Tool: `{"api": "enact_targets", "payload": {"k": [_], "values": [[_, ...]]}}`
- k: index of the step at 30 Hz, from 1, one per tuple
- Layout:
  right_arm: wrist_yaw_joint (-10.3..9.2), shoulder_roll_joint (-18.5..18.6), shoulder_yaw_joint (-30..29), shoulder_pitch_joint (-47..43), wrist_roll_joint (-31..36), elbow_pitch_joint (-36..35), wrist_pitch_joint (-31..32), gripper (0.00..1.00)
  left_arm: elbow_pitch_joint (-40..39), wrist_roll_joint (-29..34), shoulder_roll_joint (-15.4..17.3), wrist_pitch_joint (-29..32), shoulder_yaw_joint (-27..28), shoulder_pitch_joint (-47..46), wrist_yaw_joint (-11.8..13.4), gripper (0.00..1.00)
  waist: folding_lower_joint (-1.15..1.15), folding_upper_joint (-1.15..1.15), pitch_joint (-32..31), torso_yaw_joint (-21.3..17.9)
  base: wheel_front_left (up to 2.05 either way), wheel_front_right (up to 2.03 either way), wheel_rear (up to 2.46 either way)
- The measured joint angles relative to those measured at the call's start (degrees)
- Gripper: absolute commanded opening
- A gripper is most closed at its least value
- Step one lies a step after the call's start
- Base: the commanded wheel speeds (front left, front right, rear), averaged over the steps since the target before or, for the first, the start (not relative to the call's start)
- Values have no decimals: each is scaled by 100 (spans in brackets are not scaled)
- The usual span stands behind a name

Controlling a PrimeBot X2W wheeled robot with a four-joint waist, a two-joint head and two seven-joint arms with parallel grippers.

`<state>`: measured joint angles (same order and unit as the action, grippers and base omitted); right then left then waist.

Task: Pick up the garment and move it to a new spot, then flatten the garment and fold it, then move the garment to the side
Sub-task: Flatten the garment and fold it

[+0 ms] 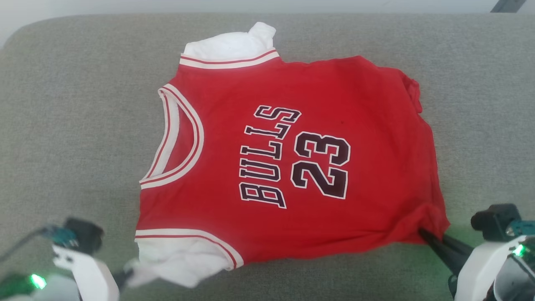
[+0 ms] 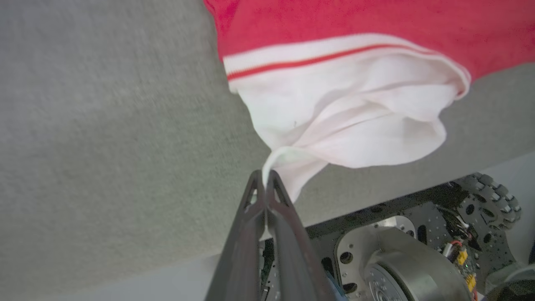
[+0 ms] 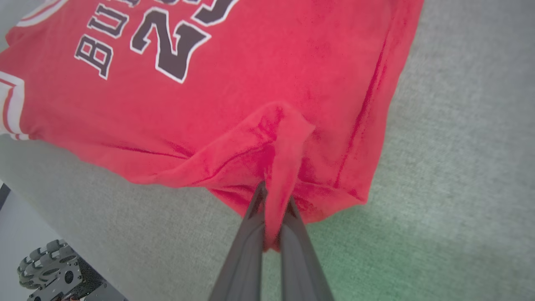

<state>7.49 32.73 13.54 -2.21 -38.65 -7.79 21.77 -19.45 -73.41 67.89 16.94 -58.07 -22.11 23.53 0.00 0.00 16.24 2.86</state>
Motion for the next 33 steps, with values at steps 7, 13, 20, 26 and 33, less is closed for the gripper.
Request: {"api": "enact_targets", "payload": {"k": [7,13,20,26,33], "values": [[0,-225,-258,561,255,-132,93,0,-14,698,289,43,399,-907,-231,0,0,0,-31,-103,0,0,0],[0,-230,-78,1356,432,121,157,0,442,1280,82,160,612,-1772,-692,0,0,0,0,-157,0,0,0],[0,-219,256,2421,519,881,136,0,1735,1760,-898,374,558,-2878,-1559,0,0,0,185,-149,0,0,0],[0,-290,580,3021,465,1647,81,0,3178,1903,-1770,487,307,-3413,-2273,0,0,0,382,-162,0,0,0],[0,-419,1059,3587,263,2423,8,0,4644,1688,-2509,761,89,-3719,-2840,2,0,0,578,-221,0,0,0]]}}
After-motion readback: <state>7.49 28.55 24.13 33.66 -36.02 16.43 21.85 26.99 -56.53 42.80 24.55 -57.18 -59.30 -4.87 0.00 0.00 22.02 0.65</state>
